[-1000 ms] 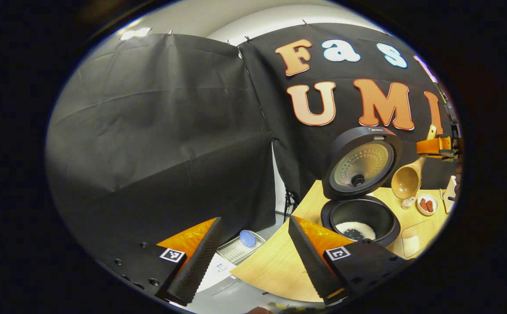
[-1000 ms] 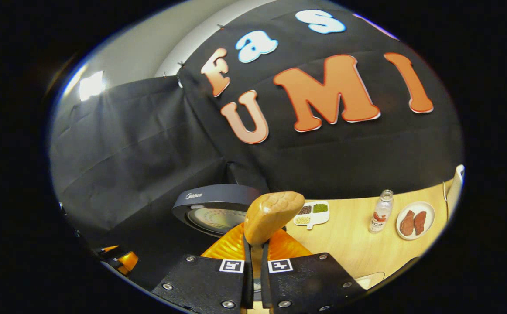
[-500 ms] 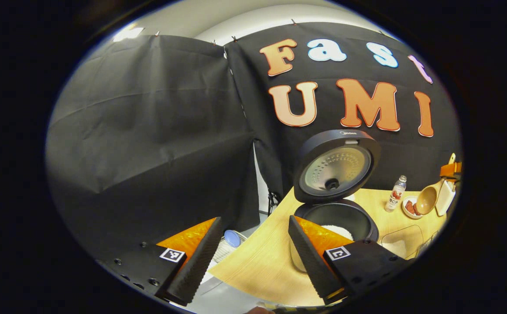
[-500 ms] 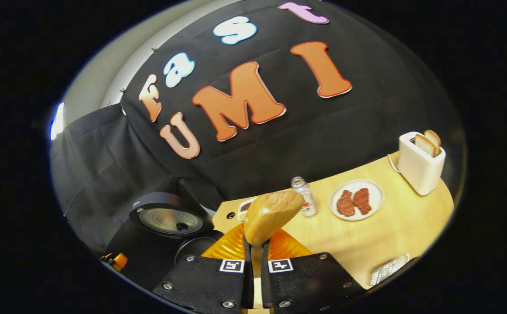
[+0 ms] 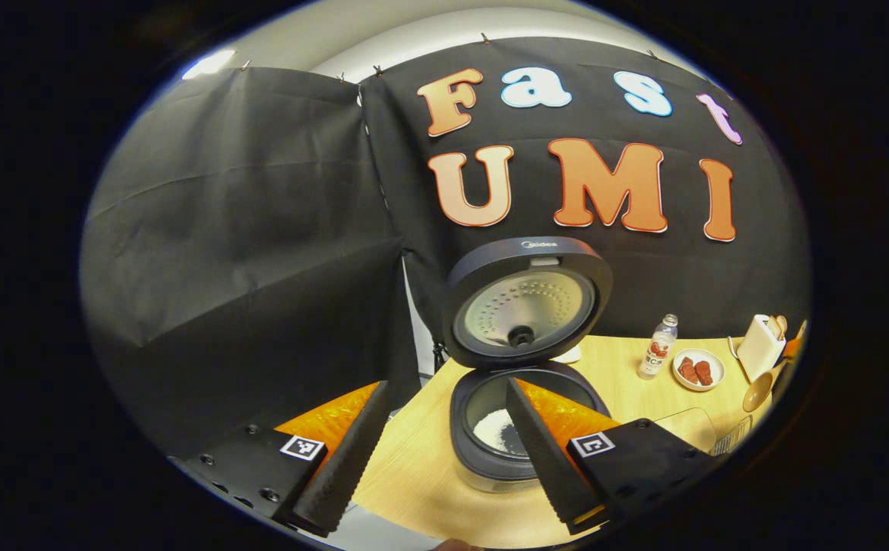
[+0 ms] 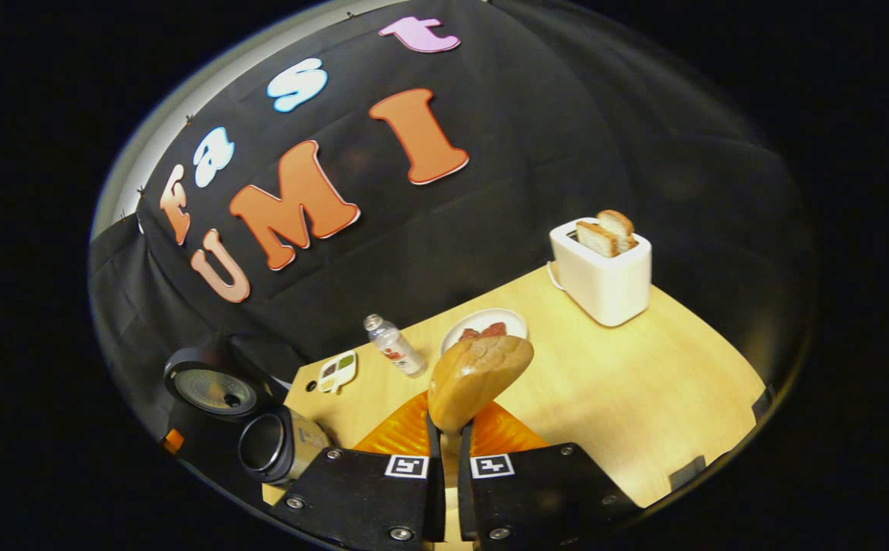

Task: Close the left gripper, press the button to open the rice cooker; take a wooden spoon from the chopstick holder with the right hand, scoop a spoonful of rice and pour it into the rice cooker, then put the wooden spoon back into the chopstick holder.

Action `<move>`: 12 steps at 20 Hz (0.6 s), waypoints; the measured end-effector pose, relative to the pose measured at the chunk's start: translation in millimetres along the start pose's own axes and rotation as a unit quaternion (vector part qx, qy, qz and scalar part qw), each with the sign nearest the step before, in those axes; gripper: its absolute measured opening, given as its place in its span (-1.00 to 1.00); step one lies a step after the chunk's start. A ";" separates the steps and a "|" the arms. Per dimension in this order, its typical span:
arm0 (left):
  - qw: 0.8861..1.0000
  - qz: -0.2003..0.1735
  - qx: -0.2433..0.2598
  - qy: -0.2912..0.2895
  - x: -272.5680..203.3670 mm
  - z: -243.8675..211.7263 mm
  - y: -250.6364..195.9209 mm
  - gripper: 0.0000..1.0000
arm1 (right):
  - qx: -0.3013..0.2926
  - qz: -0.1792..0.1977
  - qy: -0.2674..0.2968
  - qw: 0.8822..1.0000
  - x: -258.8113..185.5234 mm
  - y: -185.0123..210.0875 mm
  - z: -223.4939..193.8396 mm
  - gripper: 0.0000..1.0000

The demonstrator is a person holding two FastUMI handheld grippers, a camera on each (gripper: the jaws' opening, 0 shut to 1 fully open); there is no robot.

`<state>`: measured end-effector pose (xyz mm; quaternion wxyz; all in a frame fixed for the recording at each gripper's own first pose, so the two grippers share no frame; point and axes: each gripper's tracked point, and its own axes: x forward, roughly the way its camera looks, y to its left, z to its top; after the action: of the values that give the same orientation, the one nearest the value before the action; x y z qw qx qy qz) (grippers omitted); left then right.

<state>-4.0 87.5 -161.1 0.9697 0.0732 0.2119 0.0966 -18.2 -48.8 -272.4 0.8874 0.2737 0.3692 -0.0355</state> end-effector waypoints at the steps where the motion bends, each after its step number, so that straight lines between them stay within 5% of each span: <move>1: 1.000 -0.002 0.001 -0.001 -0.2 2.8 -5.0 1.00 | 0.006 -0.011 0.003 1.000 -2.1 -12.5 -0.7 -0.87; 12: 0.999 -0.020 0.024 -0.008 1.6 27.5 -30.0 0.97 | 0.036 -0.054 0.047 0.997 -5.3 -90.5 -54.8 -0.87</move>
<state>13.8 56.0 -142.5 0.9711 0.0929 0.2079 0.0718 -81.0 -98.2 -342.0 0.8553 0.2863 0.4236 -0.0836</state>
